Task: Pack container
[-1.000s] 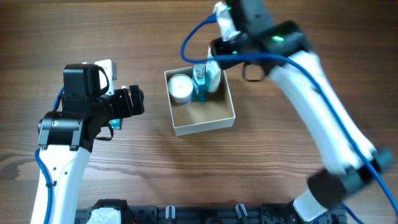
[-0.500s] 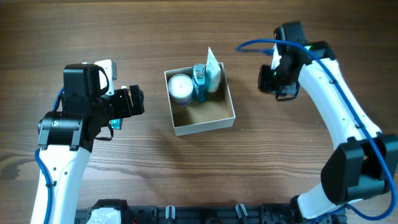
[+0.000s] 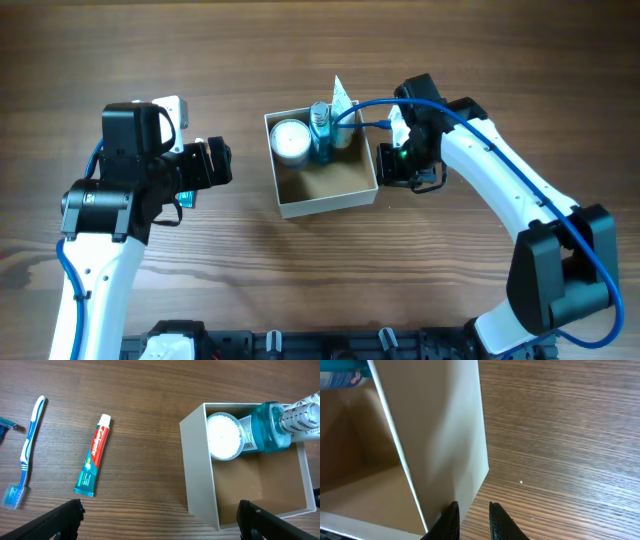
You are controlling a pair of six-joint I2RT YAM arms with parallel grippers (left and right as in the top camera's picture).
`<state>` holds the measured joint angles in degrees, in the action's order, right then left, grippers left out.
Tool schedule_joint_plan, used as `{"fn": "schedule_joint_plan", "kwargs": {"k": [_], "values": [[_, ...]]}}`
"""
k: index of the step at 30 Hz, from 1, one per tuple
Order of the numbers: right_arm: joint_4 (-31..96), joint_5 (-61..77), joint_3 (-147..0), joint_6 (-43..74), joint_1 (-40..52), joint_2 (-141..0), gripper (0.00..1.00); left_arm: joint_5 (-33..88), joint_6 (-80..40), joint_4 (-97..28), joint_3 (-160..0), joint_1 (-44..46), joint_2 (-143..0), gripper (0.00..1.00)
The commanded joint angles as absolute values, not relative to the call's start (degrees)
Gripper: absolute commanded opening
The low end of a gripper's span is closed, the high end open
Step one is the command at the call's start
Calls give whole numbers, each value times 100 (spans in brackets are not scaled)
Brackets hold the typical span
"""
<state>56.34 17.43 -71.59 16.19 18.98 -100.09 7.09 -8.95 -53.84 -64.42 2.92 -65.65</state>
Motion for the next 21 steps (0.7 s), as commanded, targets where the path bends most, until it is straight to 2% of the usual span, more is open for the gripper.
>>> {"fn": "schedule_joint_plan", "kwargs": {"k": [1,17,21], "values": [[5706,2235,-7111,1496,1911,-9990,21,652,-963,-5387,-6517,311,-6569,100],[5760,2576,-7111,1352,1911,-9990,22,652,-965,-5387,-6517,311,-6569,100],[5557,1922,-7284,1409,1841,-9957,25,652,-963,-5395,-6517,311,-6569,100]]}}
